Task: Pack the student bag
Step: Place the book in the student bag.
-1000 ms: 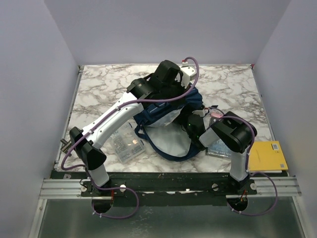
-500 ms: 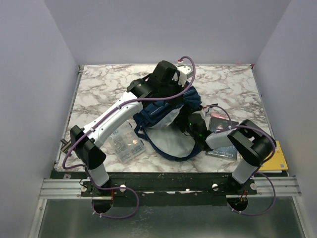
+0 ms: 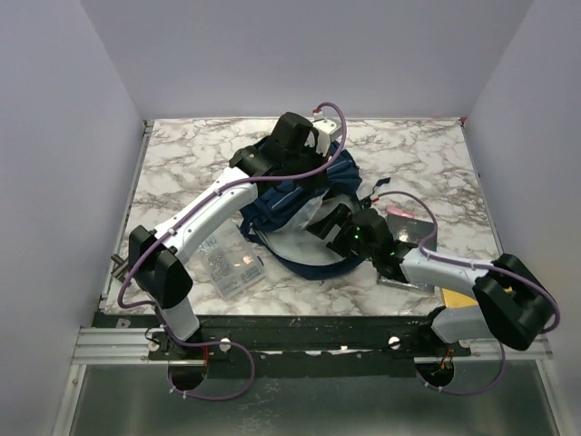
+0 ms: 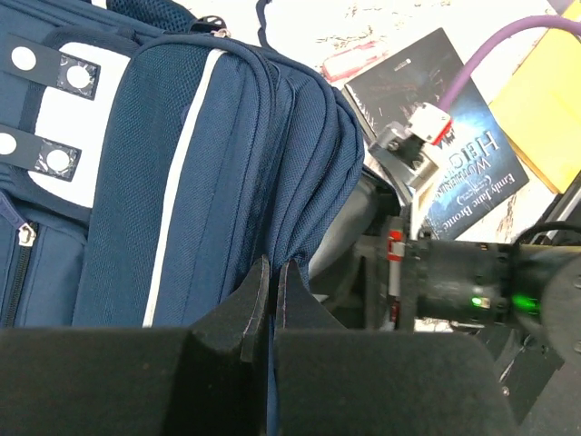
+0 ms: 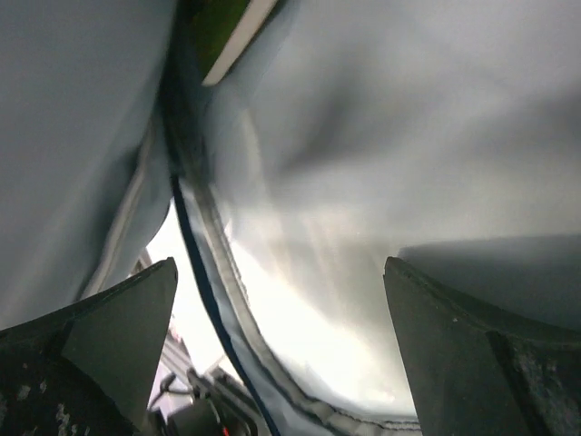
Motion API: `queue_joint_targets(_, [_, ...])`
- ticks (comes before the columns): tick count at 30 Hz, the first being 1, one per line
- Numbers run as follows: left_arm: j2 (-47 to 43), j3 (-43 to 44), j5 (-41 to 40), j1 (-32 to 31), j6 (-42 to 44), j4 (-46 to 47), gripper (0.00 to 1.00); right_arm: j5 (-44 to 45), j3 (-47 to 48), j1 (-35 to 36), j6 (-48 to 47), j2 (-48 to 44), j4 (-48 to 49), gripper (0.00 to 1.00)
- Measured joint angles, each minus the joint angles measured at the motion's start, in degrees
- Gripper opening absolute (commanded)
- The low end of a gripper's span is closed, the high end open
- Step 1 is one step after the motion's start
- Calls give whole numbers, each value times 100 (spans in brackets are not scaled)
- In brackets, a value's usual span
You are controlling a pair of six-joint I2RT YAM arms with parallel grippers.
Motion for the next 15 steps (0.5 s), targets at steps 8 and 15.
queue_joint_targets(8, [-151,-306,105,39,-11,302,0,-407,-203,31,-1115,-1762,-1121,100])
queue_joint_targets(15, [-186,-817,103,109,-13,684,0,293,501,31,-2199,-3032,-2955,100])
